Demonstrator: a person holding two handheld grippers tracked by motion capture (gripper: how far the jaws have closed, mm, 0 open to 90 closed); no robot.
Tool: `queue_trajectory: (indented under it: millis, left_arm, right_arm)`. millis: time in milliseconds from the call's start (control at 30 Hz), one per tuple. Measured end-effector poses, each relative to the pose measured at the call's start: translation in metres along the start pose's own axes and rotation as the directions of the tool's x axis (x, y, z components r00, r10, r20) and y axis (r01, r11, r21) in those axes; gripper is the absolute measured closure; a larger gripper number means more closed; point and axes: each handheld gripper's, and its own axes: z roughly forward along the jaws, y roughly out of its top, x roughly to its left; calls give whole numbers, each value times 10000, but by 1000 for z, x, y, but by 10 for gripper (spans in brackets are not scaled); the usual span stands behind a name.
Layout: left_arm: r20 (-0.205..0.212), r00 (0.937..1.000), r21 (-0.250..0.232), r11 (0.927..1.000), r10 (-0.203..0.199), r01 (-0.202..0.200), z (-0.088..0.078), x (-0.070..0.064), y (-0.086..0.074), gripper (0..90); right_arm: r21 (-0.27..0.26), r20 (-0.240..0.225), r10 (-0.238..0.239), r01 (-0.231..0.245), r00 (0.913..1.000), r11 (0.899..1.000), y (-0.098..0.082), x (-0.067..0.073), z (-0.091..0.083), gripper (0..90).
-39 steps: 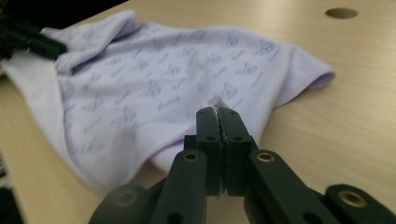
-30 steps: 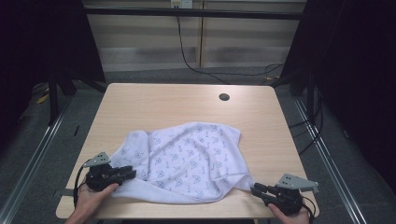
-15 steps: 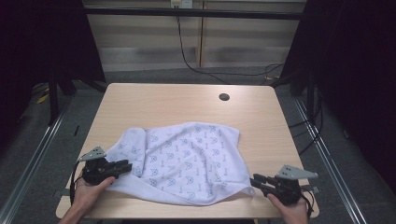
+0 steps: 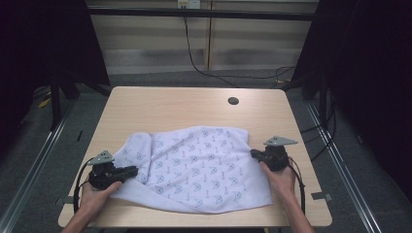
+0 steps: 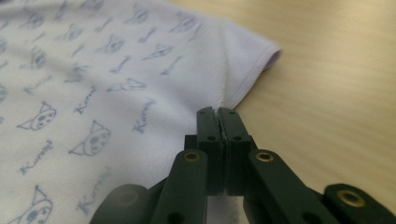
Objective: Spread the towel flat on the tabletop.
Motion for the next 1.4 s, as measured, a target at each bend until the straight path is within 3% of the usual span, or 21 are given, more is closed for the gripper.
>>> queue_trajectory:
  millis: [100,133,200,300,333,400,467,533,567,633,767,800,833,867,900,933,1067,1167,1233,1300,1400]
  left_arm:
    - [321,9994,-38,9999,-128,129,-1,-4,-4,796]
    - [329,9995,57,10000,-9,7,-3,-6,-5,796]
    - [490,9988,80,10000,-57,54,-9,-10,-10,794]
    - [633,9979,80,9999,-99,94,-14,-13,-13,782]
    - [746,9972,-95,9999,-42,49,-18,-16,-14,764]
    - [867,9962,-193,9998,34,-18,-19,-18,-14,761]
    - [872,9961,-205,9997,119,-102,-19,-20,-11,736]
    - [872,9960,-345,9993,191,-161,-16,-19,-3,721]
    - [872,9960,-345,9993,191,-161,-16,-19,-3,718]
    - [914,9955,-594,9981,238,-184,-14,-16,9,696]
    - [842,9963,-756,9971,150,-87,-9,-10,17,680]
    - [827,9965,-782,9969,137,-72,-7,-8,17,680]
    - [757,9970,-692,9976,135,-82,-2,-7,16,670]
    - [757,9970,-692,9976,135,-82,-2,-7,16,659]
    - [748,9970,-624,9979,192,-146,-1,-7,15,647]
    - [813,9964,-630,9979,223,-172,-2,-8,15,644]
    - [958,9952,-767,9969,216,-143,-5,-11,15,633]
    - [980,9949,-821,9965,218,-137,-6,-12,15,625]
    - [978,9950,-873,9961,210,-124,-8,-11,16,625]
    - [950,9953,-898,9959,199,-114,-9,-11,16,621]
    - [795,9968,-952,9955,88,-12,-10,-8,15,604]
  right_arm:
    - [-300,179,146,-141,9997,9995,7,-8,-5,880]
    - [-629,-209,152,-165,9997,9979,11,-10,-10,806]
    - [-544,-144,66,-74,9999,9985,11,-5,-14,717]
    - [-390,-313,-4,-8,9995,9992,7,1,-18,667]
    - [-376,-479,-26,8,9988,9993,1,10,-24,631]
    - [-438,-727,-54,22,9973,9990,-3,15,-26,621]
    - [56,-1274,-239,248,9916,9997,-17,35,-29,557]
    - [350,-1504,-191,246,9884,9991,-26,48,-29,503]
    - [350,-1504,-191,246,9884,9991,-26,48,-29,503]
    - [433,-1964,-164,254,9804,9987,-38,63,-28,452]
    - [727,-1872,-682,830,9800,9939,-42,73,-19,402]
    - [727,-1872,-682,830,9800,9939,-42,73,-19,402]
    - [666,-1658,-1151,1276,9794,9896,-45,78,-13,420]
    - [666,-1658,-1151,1276,9794,9896,-45,78,-13,420]
    - [630,-1398,-1530,1630,9783,9846,-45,80,-12,469]
    - [632,-1328,-1491,1585,9799,9853,-45,80,-12,515]
    - [507,-1290,-1434,1510,9812,9872,-43,66,-12,851]
    - [567,-1297,-1170,1251,9846,9905,-41,57,-10,869]
    - [657,-886,-1187,1247,9890,9900,-35,43,-5,875]
    - [661,-770,-1021,1073,9918,9920,-34,36,-3,876]
    - [696,-482,-694,727,9964,9949,-28,15,2,875]
